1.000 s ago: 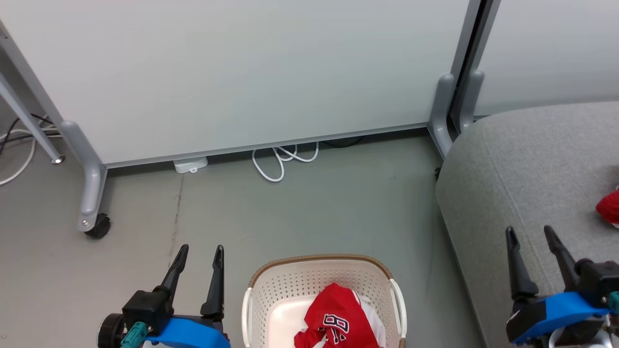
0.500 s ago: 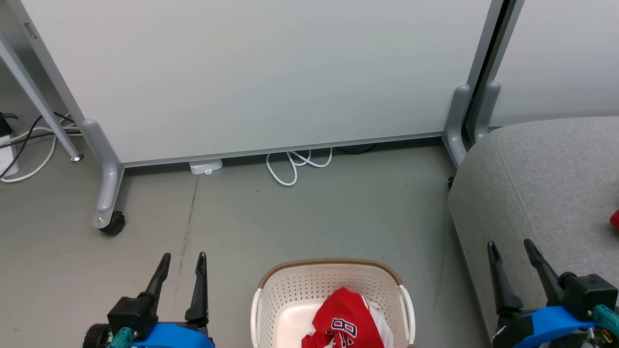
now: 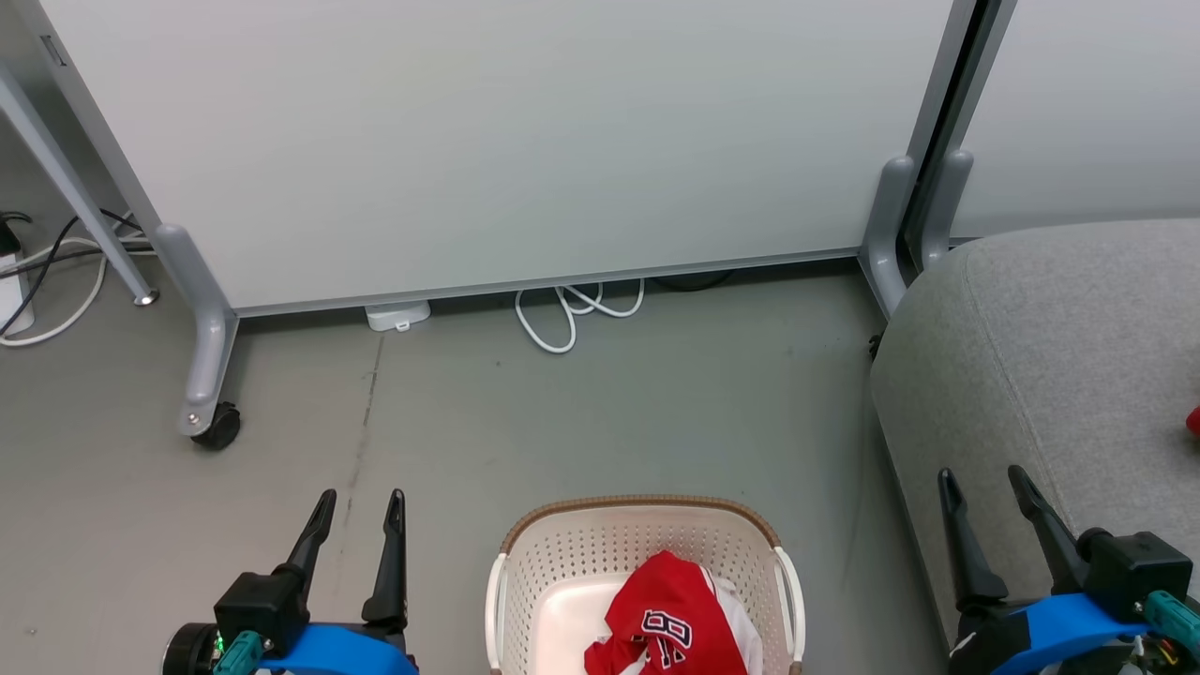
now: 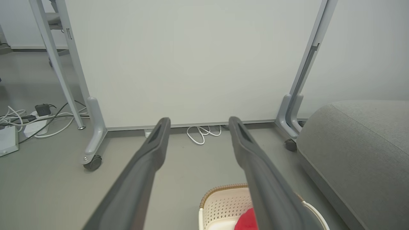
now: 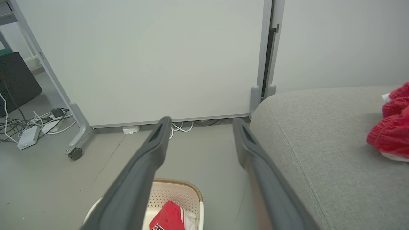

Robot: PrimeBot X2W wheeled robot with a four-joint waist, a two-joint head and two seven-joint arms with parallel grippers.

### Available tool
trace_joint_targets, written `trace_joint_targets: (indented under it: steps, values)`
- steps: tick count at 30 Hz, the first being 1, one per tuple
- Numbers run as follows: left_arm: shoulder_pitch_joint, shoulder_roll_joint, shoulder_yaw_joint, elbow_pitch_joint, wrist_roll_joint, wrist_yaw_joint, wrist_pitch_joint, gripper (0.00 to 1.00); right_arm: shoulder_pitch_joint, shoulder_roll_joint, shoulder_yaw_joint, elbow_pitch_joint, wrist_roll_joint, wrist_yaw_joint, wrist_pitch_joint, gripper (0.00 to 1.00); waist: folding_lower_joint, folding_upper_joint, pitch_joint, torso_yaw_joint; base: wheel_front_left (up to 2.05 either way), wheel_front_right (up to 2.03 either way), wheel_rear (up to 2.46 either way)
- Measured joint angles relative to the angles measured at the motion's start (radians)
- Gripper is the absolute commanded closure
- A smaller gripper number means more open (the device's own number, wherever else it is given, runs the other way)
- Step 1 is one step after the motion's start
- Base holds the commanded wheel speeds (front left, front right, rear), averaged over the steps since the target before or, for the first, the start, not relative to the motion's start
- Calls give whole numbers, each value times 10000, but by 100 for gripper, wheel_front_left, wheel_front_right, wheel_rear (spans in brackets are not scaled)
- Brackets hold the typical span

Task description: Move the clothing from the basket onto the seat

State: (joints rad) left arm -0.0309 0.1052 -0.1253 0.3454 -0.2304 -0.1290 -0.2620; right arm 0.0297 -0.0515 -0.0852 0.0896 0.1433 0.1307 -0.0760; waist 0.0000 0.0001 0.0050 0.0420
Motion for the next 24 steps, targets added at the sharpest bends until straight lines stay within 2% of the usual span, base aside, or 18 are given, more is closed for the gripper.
trace_joint_targets:
  steps: [10, 18, 24]
  values:
    - [-643, 38, -431, -65, 13, 0, -2, 0, -557, 4, 171, -378, 35, 0, -58, 0, 1, 0, 958, -138, 0, 0, 0]
    - [-1911, 67, -1032, 157, 109, 0, -10, 0, -1938, 4, 453, -936, -109, 0, -88, 0, 2, 0, 2766, -443, 0, 0, 0]
    - [-3331, 144, -1574, 842, 117, 0, -10, 0, -3254, 4, 754, -1300, -142, -2, -221, 0, 3, 0, 4409, -848, 0, 0, 0]
